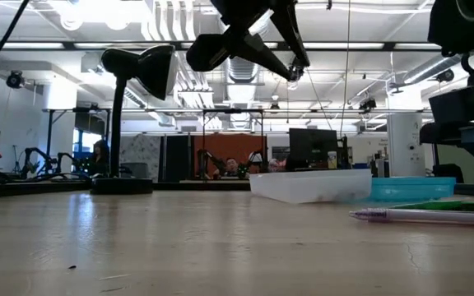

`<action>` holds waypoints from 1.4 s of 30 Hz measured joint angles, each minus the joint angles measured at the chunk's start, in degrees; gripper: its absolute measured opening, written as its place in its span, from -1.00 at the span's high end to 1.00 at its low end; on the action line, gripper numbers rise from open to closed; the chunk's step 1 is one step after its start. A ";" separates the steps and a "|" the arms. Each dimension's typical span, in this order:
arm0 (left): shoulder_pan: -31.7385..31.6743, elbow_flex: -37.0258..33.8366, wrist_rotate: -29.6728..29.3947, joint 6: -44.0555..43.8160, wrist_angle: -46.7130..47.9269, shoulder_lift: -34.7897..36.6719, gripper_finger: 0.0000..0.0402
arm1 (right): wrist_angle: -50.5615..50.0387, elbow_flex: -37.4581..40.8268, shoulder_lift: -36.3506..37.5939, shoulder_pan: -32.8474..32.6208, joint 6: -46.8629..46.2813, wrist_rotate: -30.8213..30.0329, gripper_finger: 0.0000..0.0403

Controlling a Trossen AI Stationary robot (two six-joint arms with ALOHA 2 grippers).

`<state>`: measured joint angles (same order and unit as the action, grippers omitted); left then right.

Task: Pick & place school supplies into a supply box
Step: Put the black pen into the blue supply box

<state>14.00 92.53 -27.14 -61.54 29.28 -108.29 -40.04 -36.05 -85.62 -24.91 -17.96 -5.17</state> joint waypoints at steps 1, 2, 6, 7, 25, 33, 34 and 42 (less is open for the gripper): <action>0.04 0.00 0.00 -0.01 0.82 0.14 0.50 | 0.16 0.00 0.00 0.00 -0.02 -0.47 0.82; 0.13 -0.02 -0.02 -0.02 1.60 0.28 0.50 | 0.25 -0.01 0.00 0.00 -0.07 -0.77 0.87; 0.72 -0.02 -1.27 -0.10 5.11 1.36 0.50 | 0.31 -0.25 0.64 -0.05 -1.37 -1.41 0.90; 0.95 -0.02 -1.77 -0.21 6.10 1.59 0.50 | -0.02 -0.64 1.19 -0.09 -1.40 -1.34 0.91; 5.39 -0.02 -18.01 -11.15 19.87 7.38 0.50 | 18.59 -7.96 15.60 19.84 -38.89 -4.22 0.93; 5.75 -0.02 -17.96 -12.18 20.26 7.41 0.50 | 21.16 -7.76 4.57 30.64 -37.62 -1.47 0.63; 5.90 -0.02 -17.96 -12.35 20.28 7.41 0.50 | 21.40 -7.76 3.24 31.19 -37.56 -1.17 0.57; 6.21 -0.02 -17.96 -12.50 20.69 7.41 0.50 | 21.38 -9.47 3.80 30.31 -30.18 0.46 0.09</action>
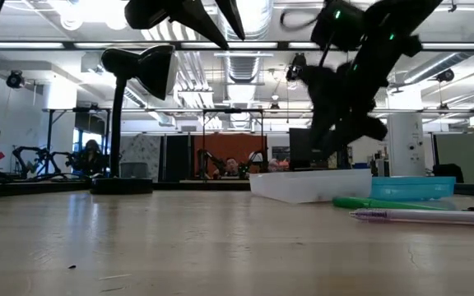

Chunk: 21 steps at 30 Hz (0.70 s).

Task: Pick & place school supplies into a supply box
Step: Put the black pen into the blue supply box

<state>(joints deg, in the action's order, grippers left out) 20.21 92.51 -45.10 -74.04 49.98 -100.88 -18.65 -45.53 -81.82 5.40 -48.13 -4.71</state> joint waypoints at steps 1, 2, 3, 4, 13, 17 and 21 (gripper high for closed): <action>0.00 0.00 0.00 0.02 -0.03 0.00 0.50 | -0.08 -0.09 1.80 -0.80 2.89 0.06 0.04; 0.00 0.00 0.00 0.02 0.00 0.00 0.50 | -0.55 -0.16 3.60 -1.75 5.96 0.29 0.01; 0.00 -0.04 0.00 0.02 0.00 0.00 0.50 | -1.47 -0.21 5.56 -2.73 8.68 0.44 -0.02; 0.00 -0.04 0.00 0.02 -0.02 0.00 0.50 | -3.03 -0.21 7.70 -3.86 11.54 0.78 -0.04; 0.00 -0.04 0.07 -0.78 -0.84 0.00 0.50 | -17.85 -0.07 21.61 -21.54 16.43 0.46 -0.06; 0.36 -0.07 0.61 -2.07 -2.47 0.00 0.50 | -21.45 0.70 22.33 -31.15 15.14 -1.67 -0.06; 1.43 -0.07 1.90 -2.44 -2.86 -0.11 0.50 | -22.75 2.07 17.44 -39.14 15.16 -1.73 -0.06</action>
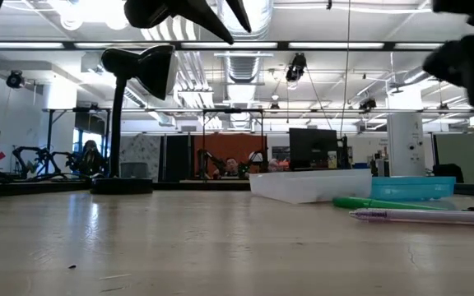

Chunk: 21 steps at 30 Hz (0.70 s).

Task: Pick & place school supplies into a supply box
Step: Put the black pen into the blue supply box

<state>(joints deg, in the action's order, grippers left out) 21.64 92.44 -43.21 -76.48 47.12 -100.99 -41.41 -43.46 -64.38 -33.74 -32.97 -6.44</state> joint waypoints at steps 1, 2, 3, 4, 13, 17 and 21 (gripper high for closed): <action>0.39 -0.02 0.12 -0.14 0.02 -0.02 0.50 | -0.02 0.27 -1.88 -1.50 0.02 -0.06 -0.06; 0.69 -0.05 0.14 -0.17 0.00 -0.04 0.50 | -0.02 0.50 -3.80 -2.83 -0.02 -0.56 -0.06; 0.92 -0.26 0.14 -0.18 -0.05 -0.04 0.50 | -0.15 0.64 -5.75 -4.06 -0.24 -1.30 -0.07; 1.14 -0.60 0.13 -0.28 -0.01 -0.04 0.50 | -0.13 0.65 -7.60 -5.02 -0.28 -2.09 -0.07; 1.75 -5.97 5.51 -5.37 1.49 0.51 0.50 | 3.46 0.65 -20.37 -5.37 2.34 -5.38 -0.07; 2.58 -9.97 6.26 -7.55 1.41 1.23 0.50 | 4.57 0.64 -24.74 -2.58 4.12 -2.46 -0.06; 2.81 -13.43 6.91 -8.62 1.33 3.11 0.50 | 5.13 0.32 -28.35 0.09 4.32 1.20 0.05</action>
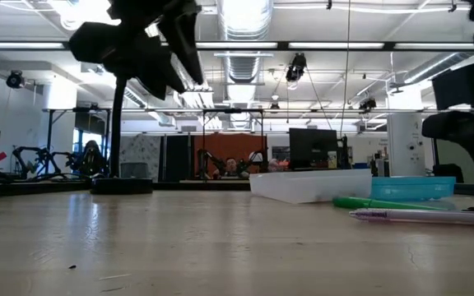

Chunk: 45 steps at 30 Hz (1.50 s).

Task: Pick & place school supplies into a supply box
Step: Put the black pen into the blue supply box, then put the purple pen into the blue supply box

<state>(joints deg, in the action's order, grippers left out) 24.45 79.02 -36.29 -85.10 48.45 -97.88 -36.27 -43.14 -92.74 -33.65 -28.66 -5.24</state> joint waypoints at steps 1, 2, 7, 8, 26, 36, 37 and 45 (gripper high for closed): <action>0.00 -0.76 0.08 0.07 0.07 0.63 0.50 | 0.31 -0.01 -0.51 0.46 0.02 1.11 0.11; 0.00 -1.57 0.17 0.44 -0.03 1.38 0.50 | 0.51 -0.02 -0.87 0.82 0.24 1.60 0.18; 0.00 -6.82 0.15 0.98 -0.01 6.12 0.50 | 2.00 0.10 -1.41 1.50 1.19 1.77 0.68; 0.00 -7.98 -0.17 0.98 -0.03 7.21 0.50 | 2.40 0.18 -1.41 1.62 1.43 1.78 0.78; -0.42 -24.03 -5.75 6.54 -9.40 23.03 0.50 | 8.49 -2.94 18.07 19.77 -36.96 -8.61 0.92; -0.50 -24.84 -6.05 8.79 -11.80 22.92 0.50 | 17.20 -2.16 10.17 39.56 -32.41 -1.03 0.61; -0.50 -24.84 -6.05 8.81 -11.76 22.92 0.50 | 17.48 -2.16 9.65 39.89 -32.42 -0.72 0.54; -0.48 -24.86 -6.03 8.98 -11.82 22.92 0.50 | 17.59 -2.72 12.36 32.52 -19.43 3.60 0.09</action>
<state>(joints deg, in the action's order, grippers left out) 23.97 54.16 -42.33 -76.12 36.63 -74.96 -18.68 -45.85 -80.37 -1.13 -48.09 -1.63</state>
